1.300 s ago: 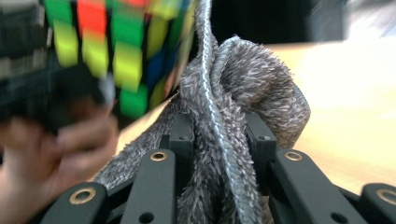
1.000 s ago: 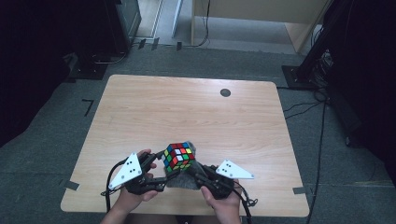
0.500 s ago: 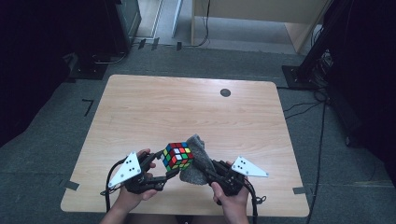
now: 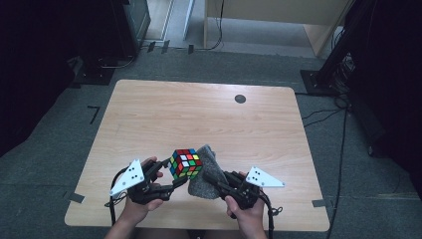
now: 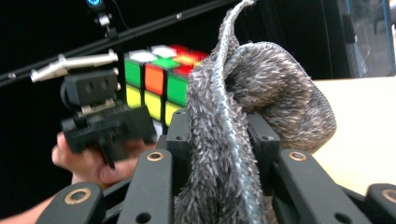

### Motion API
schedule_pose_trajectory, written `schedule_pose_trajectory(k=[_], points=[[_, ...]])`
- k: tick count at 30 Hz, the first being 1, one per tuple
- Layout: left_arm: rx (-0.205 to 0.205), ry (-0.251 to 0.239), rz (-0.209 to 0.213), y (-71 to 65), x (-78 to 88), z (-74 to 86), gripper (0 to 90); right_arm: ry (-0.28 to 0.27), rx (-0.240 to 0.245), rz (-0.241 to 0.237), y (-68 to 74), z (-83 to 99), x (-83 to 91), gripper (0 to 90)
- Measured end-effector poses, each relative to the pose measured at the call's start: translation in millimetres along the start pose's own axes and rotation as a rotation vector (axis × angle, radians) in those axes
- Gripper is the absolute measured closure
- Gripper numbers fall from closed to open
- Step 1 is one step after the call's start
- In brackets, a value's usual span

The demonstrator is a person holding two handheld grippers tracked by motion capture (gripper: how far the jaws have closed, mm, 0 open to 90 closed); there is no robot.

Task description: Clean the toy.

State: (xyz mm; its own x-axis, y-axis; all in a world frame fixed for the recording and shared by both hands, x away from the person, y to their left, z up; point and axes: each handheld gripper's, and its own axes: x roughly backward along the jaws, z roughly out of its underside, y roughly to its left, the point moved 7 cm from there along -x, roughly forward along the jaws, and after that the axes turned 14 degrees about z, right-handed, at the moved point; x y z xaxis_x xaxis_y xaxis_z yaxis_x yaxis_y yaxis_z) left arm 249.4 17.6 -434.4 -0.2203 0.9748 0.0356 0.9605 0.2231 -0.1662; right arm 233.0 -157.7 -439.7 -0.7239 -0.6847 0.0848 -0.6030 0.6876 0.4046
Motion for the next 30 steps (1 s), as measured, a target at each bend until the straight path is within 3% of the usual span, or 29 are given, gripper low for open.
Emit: schedule_pose_trajectory(k=[3,6,8,10,14,18,20,23,24,27,30], points=[[0.009,-0.005,0.005,0.2,-0.5,0.0,34.7,0.035,0.018,-0.022,4.6,9.9,-3.9,67.3],[0.015,-0.026,0.007,1.7,2.8,-2.4,34.7,0.114,0.033,-0.044,7.0,23.7,-10.9,67.7],[0.020,-0.034,0.004,3.1,4.1,-3.1,34.7,0.141,0.060,-0.024,7.1,27.3,-13.3,68.3],[0.023,-0.031,0.005,3.1,3.6,-2.2,34.7,0.115,0.077,-0.005,6.4,22.4,-11.3,68.6],[0.008,0.001,-0.001,1.9,-0.7,2.5,34.7,0.030,0.031,0.015,0.7,6.3,-2.8,68.5],[0.014,-0.009,-0.005,2.7,1.0,0.8,34.7,0.095,0.033,-0.014,4.5,18.3,-8.7,68.2],[0.011,-0.014,-0.014,3.9,3.2,-1.0,34.7,0.137,0.062,-0.015,6.0,25.3,-12.6,69.0],[-0.015,0.013,-0.031,5.6,2.9,2.4,34.7,0.066,0.060,0.026,1.0,12.4,-6.7,69.3],[-0.043,0.052,-0.051,6.8,0.5,8.1,34.7,0.038,0.048,0.049,-1.7,6.4,-3.1,69.4],[-0.059,0.106,-0.051,5.3,-7.6,20.1,34.7,-0.061,0.049,0.131,-9.3,-16.2,11.4,69.0],[-0.160,0.208,-0.069,-2.4,-19.6,31.0,34.7,-0.090,0.063,0.137,-6.2,-25.7,16.4,68.8]])
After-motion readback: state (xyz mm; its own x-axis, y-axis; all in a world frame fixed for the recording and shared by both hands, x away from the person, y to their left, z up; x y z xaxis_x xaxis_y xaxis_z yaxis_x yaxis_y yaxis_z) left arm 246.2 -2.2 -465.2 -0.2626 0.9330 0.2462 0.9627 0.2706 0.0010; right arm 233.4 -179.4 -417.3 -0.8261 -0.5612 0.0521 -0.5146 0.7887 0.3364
